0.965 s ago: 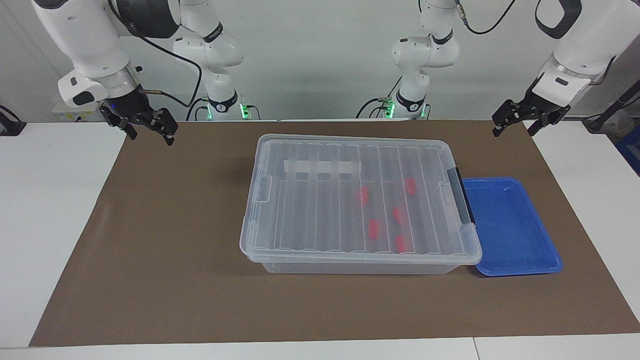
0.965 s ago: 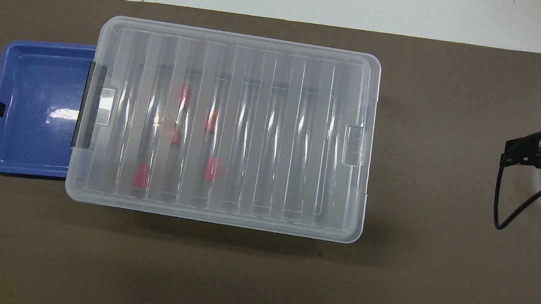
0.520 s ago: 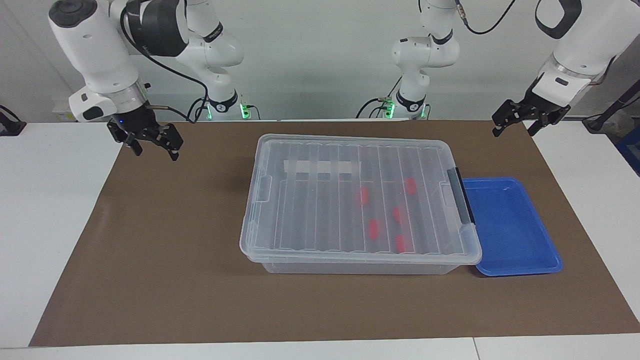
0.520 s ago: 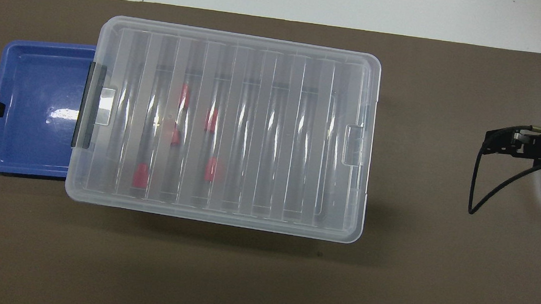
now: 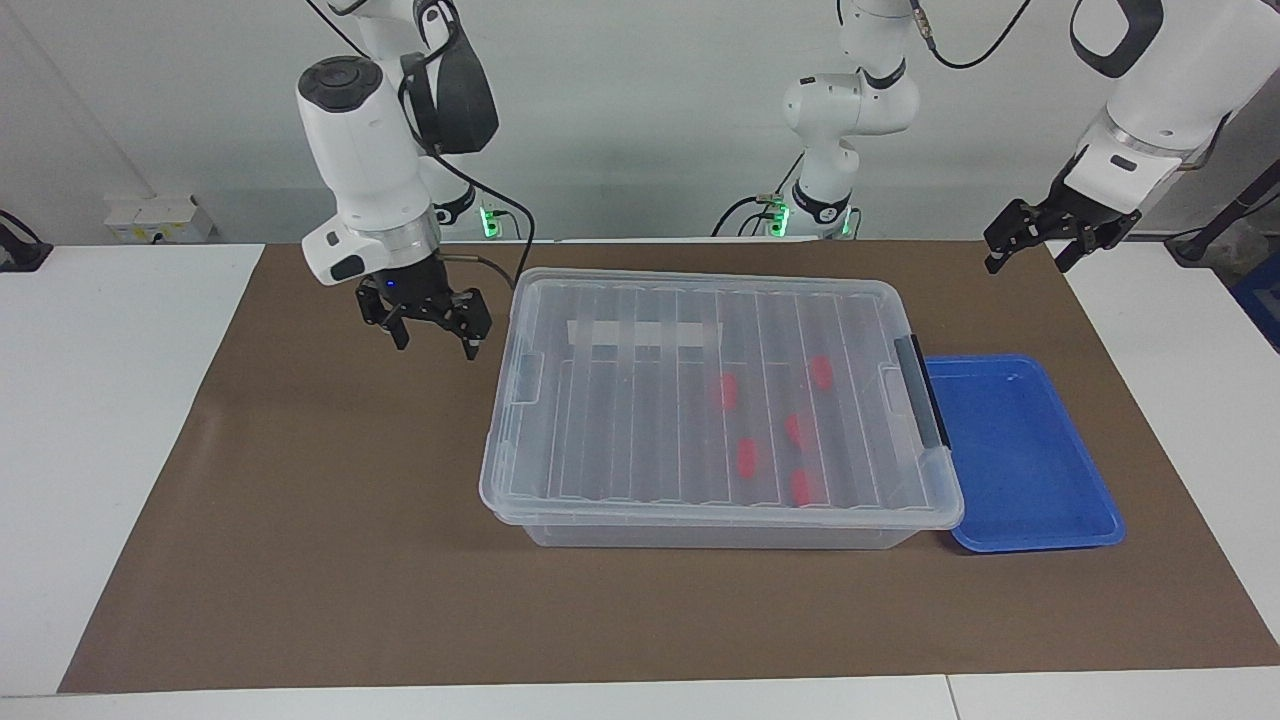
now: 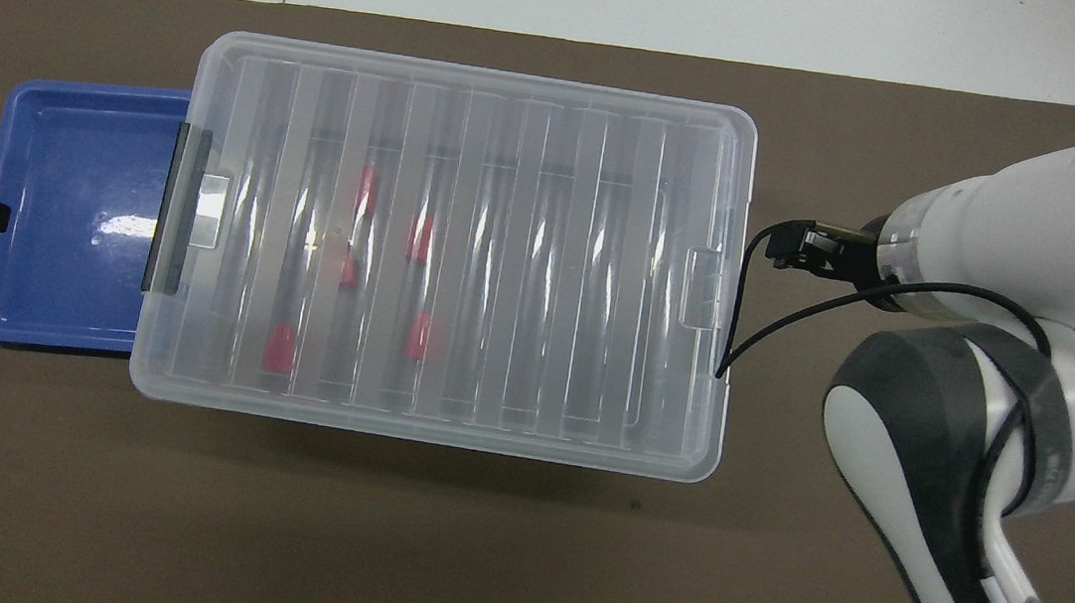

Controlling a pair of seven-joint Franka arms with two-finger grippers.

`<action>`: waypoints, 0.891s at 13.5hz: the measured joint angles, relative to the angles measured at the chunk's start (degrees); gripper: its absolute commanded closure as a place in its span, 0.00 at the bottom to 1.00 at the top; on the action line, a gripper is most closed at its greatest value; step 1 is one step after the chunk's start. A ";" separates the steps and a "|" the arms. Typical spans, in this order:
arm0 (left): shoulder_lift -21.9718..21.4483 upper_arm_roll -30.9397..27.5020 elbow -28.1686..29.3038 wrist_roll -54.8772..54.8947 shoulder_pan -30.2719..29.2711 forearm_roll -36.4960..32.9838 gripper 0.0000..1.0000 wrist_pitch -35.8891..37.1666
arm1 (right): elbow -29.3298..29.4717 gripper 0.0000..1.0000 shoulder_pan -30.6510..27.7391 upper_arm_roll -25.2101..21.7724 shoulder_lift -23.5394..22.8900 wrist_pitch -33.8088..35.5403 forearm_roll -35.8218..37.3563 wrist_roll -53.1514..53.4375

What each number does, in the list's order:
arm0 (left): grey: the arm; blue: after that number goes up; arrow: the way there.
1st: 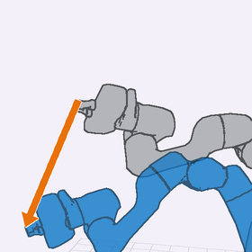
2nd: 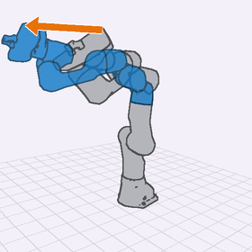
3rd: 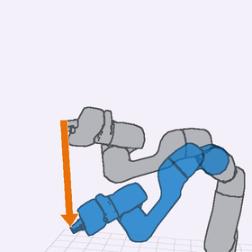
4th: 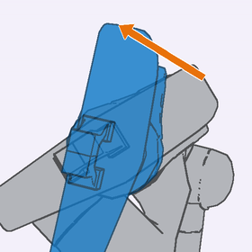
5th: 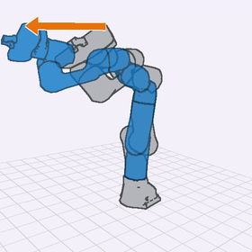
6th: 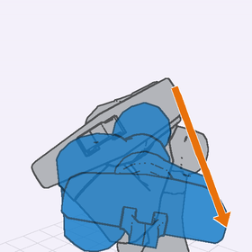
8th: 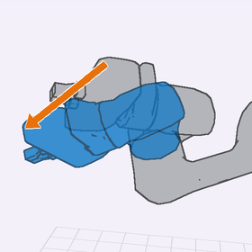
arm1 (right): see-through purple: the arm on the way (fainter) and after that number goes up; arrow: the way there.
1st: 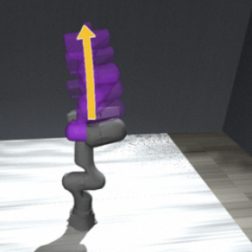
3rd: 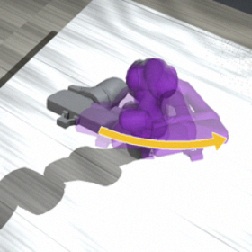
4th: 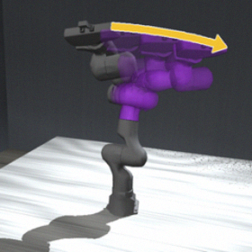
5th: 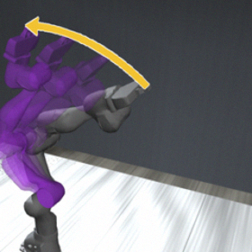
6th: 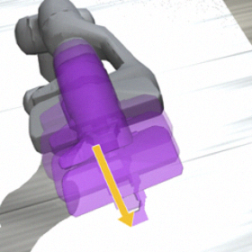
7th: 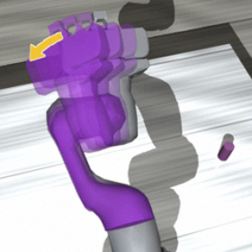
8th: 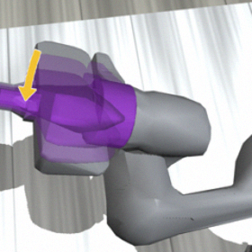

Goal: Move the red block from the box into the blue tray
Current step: 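Slide the lid with the right gripper while the left gripper reaches the box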

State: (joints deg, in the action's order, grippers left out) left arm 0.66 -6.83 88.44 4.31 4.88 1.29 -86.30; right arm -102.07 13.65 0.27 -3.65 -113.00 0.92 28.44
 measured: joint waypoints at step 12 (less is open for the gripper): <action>0.00 0.00 0.00 0.00 0.00 0.00 0.00 0.00 | -10.83 0.01 5.21 -0.02 2.88 -2.59 0.26 0.84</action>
State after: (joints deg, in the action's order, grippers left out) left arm 0.66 -6.83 88.44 4.31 4.88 1.29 -86.30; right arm -112.90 18.86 0.25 -0.77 -115.59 1.18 29.28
